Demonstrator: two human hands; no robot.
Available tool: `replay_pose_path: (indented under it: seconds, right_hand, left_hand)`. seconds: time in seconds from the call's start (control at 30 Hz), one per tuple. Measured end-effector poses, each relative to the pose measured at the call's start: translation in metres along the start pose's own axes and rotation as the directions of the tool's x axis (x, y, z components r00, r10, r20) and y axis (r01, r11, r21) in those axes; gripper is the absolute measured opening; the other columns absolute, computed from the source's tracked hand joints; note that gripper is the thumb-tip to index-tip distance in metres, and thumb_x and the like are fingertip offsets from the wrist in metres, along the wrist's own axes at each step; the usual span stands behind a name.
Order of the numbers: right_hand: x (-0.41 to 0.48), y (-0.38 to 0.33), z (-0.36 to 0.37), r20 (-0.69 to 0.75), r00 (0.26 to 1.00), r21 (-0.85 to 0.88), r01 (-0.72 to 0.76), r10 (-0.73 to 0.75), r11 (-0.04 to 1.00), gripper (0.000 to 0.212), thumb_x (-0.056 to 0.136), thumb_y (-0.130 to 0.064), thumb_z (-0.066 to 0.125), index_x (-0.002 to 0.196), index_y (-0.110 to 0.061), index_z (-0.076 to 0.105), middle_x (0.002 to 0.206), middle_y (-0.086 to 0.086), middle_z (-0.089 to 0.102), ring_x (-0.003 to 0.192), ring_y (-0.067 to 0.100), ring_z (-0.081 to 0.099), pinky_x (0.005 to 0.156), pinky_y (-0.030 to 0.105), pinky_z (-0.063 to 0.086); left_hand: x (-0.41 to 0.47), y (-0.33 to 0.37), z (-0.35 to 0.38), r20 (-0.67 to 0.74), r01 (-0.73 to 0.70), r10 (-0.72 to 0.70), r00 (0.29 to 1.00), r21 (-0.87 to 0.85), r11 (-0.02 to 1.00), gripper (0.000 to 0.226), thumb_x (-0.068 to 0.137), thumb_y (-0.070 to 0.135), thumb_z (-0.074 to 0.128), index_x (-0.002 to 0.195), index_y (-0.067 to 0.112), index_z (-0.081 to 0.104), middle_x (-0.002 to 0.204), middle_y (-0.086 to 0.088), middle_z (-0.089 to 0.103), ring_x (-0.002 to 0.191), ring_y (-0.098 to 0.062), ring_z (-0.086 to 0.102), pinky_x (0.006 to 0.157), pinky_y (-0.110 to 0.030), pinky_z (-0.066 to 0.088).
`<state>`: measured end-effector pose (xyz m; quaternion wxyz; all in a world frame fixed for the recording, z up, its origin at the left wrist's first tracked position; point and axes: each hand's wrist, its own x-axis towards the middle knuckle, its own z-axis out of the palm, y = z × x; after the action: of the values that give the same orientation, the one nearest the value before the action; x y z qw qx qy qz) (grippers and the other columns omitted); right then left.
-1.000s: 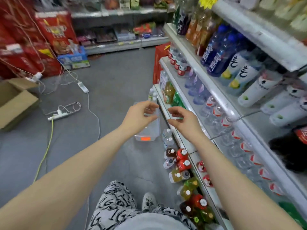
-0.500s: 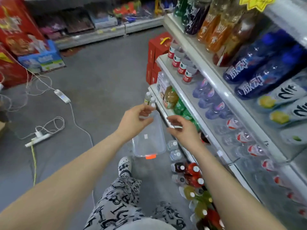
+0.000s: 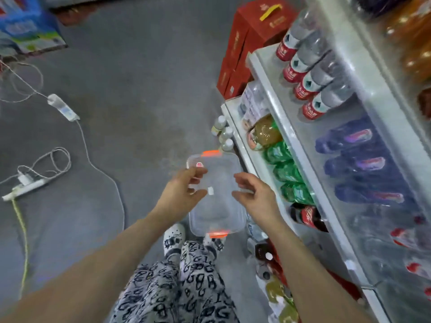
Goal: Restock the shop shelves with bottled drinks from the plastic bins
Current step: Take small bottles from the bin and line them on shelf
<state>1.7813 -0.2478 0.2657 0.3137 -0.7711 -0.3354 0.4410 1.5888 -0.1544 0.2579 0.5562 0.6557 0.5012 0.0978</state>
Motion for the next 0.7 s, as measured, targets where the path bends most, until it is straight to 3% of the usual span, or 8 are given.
replay_pose_path:
  seconds: [0.1, 0.23, 0.3, 0.5, 0.57, 0.7]
  right_hand:
    - [0.048, 0.037, 0.023, 0.059, 0.997, -0.008, -0.039, 0.039, 0.999, 0.043, 0.085, -0.001, 0.075, 0.121, -0.022, 0.064, 0.109, -0.013, 0.065, 0.107, 0.011, 0.062, 0.089, 0.021, 0.054]
    - [0.11, 0.097, 0.055, 0.099, 0.992, -0.05, -0.076, 0.08, 0.996, 0.045, 0.085, -0.001, 0.075, 0.123, -0.022, 0.063, 0.108, -0.022, 0.061, 0.107, 0.012, 0.061, 0.093, 0.031, 0.055]
    - [0.138, 0.129, 0.072, 0.12, 0.988, -0.07, -0.09, 0.098, 0.993, 0.045, 0.086, -0.001, 0.074, 0.124, -0.022, 0.063, 0.111, -0.018, 0.063, 0.109, 0.012, 0.061, 0.094, 0.033, 0.055]
    - [0.211, 0.219, 0.124, 0.2, 0.973, -0.129, -0.09, 0.115, 0.988, 0.049, 0.09, -0.005, 0.071, 0.134, -0.021, 0.056, 0.125, -0.012, 0.058, 0.114, 0.013, 0.059, 0.092, 0.023, 0.05]
    - [0.231, 0.245, 0.139, 0.21, 0.97, -0.148, -0.093, 0.124, 0.985, 0.049, 0.092, -0.009, 0.07, 0.136, -0.023, 0.054, 0.126, -0.013, 0.056, 0.116, 0.013, 0.058, 0.087, 0.017, 0.046]
    - [0.269, 0.28, 0.165, 0.216, 0.969, -0.159, -0.091, 0.124, 0.983, 0.051, 0.093, -0.016, 0.07, 0.139, -0.027, 0.05, 0.126, -0.018, 0.052, 0.117, 0.011, 0.057, 0.091, 0.021, 0.045]
  left_hand:
    - [0.037, -0.048, 0.021, 0.028, 0.042, -0.043, 0.999, 0.017, 0.999, 0.052, 0.086, 0.006, 0.07, 0.132, 0.023, 0.055, 0.124, 0.003, 0.057, 0.11, -0.01, 0.056, 0.084, -0.008, 0.045]
    - [0.082, -0.116, 0.053, 0.023, 0.116, -0.116, 0.993, -0.002, 0.993, 0.058, 0.086, 0.008, 0.071, 0.137, 0.026, 0.049, 0.126, 0.002, 0.054, 0.113, -0.012, 0.055, 0.096, -0.03, 0.051]
    - [0.103, -0.15, 0.072, 0.028, 0.157, -0.157, 0.987, -0.009, 0.987, 0.062, 0.087, 0.009, 0.07, 0.141, 0.025, 0.045, 0.13, 0.001, 0.052, 0.117, -0.013, 0.053, 0.099, -0.032, 0.05]
    - [0.163, -0.241, 0.132, 0.048, 0.266, -0.266, 0.963, 0.004, 0.964, 0.069, 0.097, 0.007, 0.054, 0.155, 0.025, 0.021, 0.151, 0.0, 0.037, 0.128, -0.01, 0.045, 0.099, -0.021, 0.041]
    - [0.179, -0.269, 0.153, 0.074, 0.288, -0.289, 0.955, 0.02, 0.957, 0.077, 0.097, 0.006, 0.052, 0.157, 0.023, 0.008, 0.157, -0.002, 0.028, 0.136, -0.017, 0.042, 0.105, -0.028, 0.042]
    - [0.209, -0.32, 0.187, 0.117, 0.372, -0.369, 0.922, -0.003, 0.928, 0.089, 0.097, 0.013, 0.053, 0.155, 0.03, -0.012, 0.164, -0.002, 0.015, 0.142, -0.026, 0.036, 0.11, -0.046, 0.041]
